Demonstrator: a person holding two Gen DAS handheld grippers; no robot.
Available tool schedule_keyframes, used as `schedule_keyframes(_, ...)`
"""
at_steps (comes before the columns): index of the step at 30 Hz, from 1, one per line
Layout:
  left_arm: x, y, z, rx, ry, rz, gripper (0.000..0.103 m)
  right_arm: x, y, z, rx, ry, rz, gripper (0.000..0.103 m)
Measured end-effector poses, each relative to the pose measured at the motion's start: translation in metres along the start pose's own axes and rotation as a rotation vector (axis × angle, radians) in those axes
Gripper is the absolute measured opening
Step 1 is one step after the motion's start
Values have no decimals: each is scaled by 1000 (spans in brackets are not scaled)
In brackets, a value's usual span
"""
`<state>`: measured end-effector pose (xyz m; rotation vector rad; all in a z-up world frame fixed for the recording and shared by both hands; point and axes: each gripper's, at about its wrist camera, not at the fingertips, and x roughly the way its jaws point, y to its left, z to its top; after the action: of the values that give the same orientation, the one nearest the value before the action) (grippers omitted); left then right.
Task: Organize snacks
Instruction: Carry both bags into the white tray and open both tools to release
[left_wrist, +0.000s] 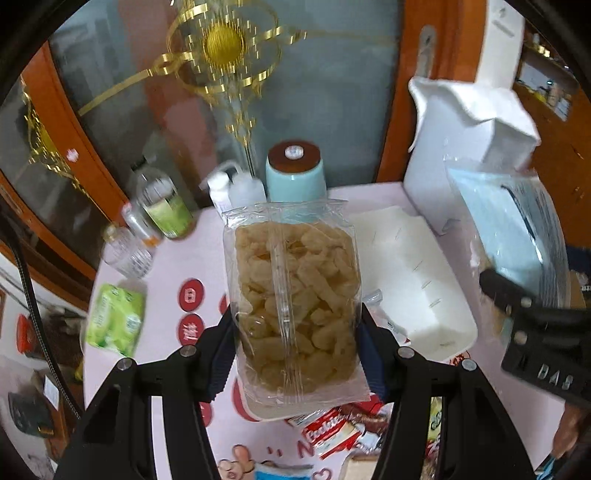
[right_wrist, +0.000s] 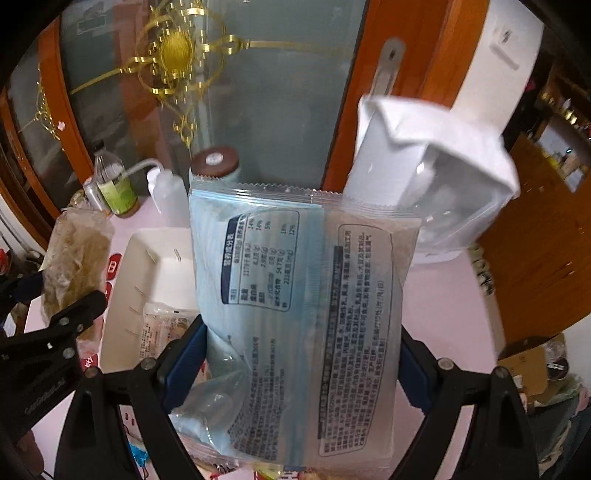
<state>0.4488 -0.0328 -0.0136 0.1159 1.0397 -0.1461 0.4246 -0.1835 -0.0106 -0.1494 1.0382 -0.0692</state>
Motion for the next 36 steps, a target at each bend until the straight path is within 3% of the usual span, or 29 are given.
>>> schedule_keyframes(11,113,3,4,-89,142,40,58,91,5,-7,5,80,74,92)
schedule_keyframes(19,145,10,0,-119,173,41,59,124,8,-11,8,114,89,93)
schedule_keyframes(23,148,15,0,-149,173,15,87,131,11,-12,21,108,140,94)
schedule_keyframes(26,150,17,0,-147,179,17,103,130,15,-14,4,84,119,102)
schedule_keyframes(29,145,17,-1,-134,149,21,102,121,19,-16,-9,28,104,103)
schedule_keyframes(36,126,19,-3,-131,124,17,102,104,18,-16,-16,-5,105,103)
